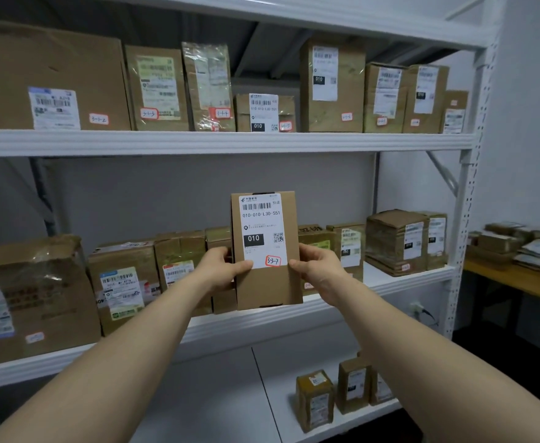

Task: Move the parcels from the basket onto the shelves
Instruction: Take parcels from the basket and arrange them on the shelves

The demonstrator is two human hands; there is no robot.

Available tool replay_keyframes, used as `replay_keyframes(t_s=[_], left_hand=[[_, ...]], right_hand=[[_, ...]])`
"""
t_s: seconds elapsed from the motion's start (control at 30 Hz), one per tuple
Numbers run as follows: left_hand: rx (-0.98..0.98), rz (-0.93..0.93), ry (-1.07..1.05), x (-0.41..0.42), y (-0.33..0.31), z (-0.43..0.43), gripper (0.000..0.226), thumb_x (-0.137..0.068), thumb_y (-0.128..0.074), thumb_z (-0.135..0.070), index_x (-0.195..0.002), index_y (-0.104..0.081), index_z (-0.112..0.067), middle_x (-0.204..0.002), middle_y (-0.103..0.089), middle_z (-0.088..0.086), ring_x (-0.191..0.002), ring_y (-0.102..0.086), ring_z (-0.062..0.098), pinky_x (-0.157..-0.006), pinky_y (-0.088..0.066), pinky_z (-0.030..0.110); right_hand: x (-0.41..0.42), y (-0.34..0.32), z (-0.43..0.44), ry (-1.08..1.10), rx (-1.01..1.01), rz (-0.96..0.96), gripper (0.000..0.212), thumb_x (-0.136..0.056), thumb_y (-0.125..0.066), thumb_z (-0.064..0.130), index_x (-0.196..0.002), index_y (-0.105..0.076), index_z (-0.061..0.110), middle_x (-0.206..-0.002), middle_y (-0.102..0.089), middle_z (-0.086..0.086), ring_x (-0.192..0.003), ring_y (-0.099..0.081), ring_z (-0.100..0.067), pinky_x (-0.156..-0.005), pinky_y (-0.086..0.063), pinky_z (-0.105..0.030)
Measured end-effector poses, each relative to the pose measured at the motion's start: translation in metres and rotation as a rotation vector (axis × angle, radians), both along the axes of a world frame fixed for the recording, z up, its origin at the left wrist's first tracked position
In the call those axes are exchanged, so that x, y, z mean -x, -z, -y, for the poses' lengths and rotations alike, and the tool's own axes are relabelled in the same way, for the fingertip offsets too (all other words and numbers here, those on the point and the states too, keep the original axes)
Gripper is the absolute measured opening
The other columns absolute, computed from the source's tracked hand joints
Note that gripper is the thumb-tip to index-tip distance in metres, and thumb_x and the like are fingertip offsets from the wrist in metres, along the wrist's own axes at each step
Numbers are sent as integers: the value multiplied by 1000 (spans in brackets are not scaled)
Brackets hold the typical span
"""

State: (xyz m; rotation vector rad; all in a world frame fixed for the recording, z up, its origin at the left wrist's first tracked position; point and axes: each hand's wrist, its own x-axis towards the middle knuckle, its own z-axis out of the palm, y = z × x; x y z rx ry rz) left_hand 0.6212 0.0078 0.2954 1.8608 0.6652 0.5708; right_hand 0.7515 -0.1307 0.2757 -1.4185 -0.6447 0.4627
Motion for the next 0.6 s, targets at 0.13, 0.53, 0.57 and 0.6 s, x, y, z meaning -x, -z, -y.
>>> replay_keyframes(t_s=[0.13, 0.53, 0.57, 0.6], left_hand=[[-11, -3, 31, -5, -3, 6, 47, -89, -66, -14, -131, -47, -6, -127, -59, 13, -109, -59, 30, -92, -52, 48], [58, -33, 157, -24, 0, 16, 30, -90, -64, -19, -118, -53, -15, -115, -63, 6, -104, -61, 24, -90, -52, 45], [62, -36, 171, -26, 0, 16, 28, -91, -63, -18, -117, -53, -15, -114, -63, 6, -103, -61, 24, -88, -53, 44], [60, -37, 181, -29, 0, 17, 29, -91, -63, -19, -119, -54, -15, -114, -63, 6, -103, -61, 24, -87, -53, 43]], right_hand=[[-5, -4, 7, 30, 17, 21, 45, -91, -55, -7, -135, -51, 4, -129, -61, -11, -117, -57, -24, -103, -45, -41], [-22, 1, 30, 66, 67, -12, 50, -85, -70, 9, -132, -52, 8, -117, -67, -8, -104, -64, -23, -84, -55, -36], [-22, 1, 32, 73, 65, -16, 48, -86, -69, 9, -131, -53, 8, -116, -67, -8, -103, -65, -23, -81, -56, -35], [-22, 1, 34, 81, 65, -15, 46, -87, -68, 9, -131, -53, 8, -116, -68, -7, -101, -65, -23, -80, -56, -35]])
